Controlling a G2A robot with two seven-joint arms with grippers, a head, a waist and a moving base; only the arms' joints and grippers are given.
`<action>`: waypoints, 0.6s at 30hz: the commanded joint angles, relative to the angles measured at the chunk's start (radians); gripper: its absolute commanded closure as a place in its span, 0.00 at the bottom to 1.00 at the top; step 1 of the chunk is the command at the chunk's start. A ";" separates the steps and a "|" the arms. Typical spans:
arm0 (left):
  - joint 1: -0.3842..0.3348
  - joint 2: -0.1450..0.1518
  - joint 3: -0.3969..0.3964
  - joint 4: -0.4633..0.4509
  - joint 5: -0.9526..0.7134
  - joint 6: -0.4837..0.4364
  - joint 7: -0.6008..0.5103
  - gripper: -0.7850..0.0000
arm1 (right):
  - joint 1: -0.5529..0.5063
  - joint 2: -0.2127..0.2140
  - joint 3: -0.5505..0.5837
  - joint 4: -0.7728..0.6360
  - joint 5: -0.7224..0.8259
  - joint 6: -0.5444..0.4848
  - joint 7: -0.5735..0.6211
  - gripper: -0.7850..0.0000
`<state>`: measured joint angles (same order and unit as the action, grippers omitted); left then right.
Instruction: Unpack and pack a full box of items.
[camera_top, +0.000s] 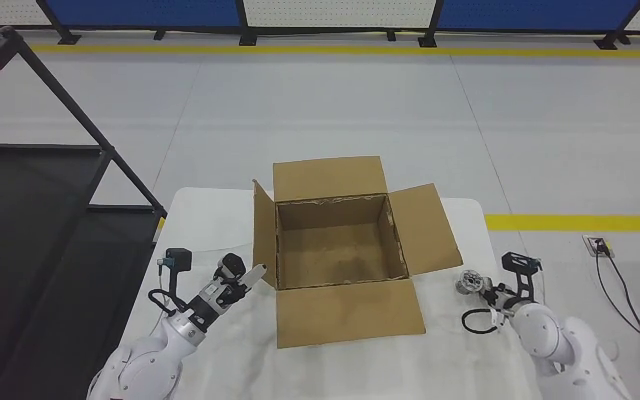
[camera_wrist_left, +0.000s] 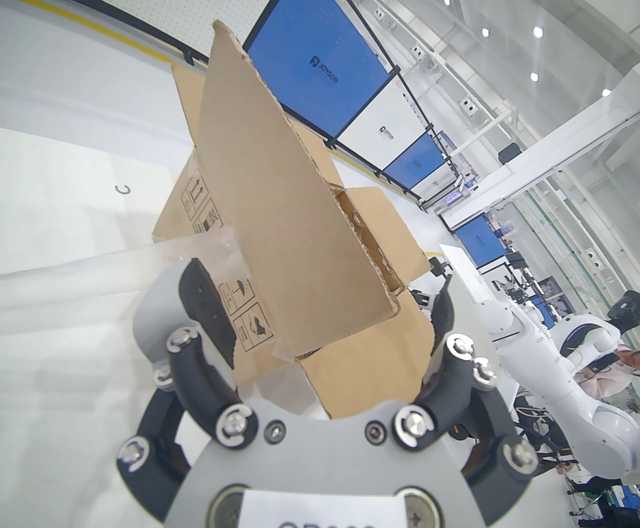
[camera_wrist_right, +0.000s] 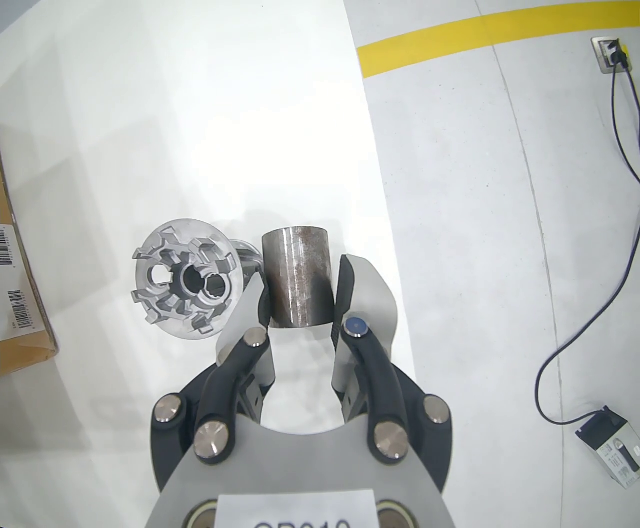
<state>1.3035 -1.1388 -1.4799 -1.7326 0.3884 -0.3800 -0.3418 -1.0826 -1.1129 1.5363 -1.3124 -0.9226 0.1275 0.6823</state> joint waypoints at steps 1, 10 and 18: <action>0.000 0.000 0.000 0.000 0.000 0.000 0.000 0.00 | 0.003 0.000 -0.002 0.004 0.003 -0.004 -0.002 0.88; 0.001 0.002 -0.002 -0.001 -0.001 -0.001 -0.003 0.00 | -0.007 0.001 0.005 -0.002 0.012 -0.020 -0.019 0.59; -0.001 0.002 -0.001 0.000 -0.004 -0.003 -0.007 0.00 | -0.035 0.003 0.022 -0.034 0.018 -0.011 -0.033 0.58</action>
<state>1.3031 -1.1364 -1.4809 -1.7332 0.3852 -0.3831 -0.3489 -1.1149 -1.1098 1.5549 -1.3431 -0.9052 0.1144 0.6521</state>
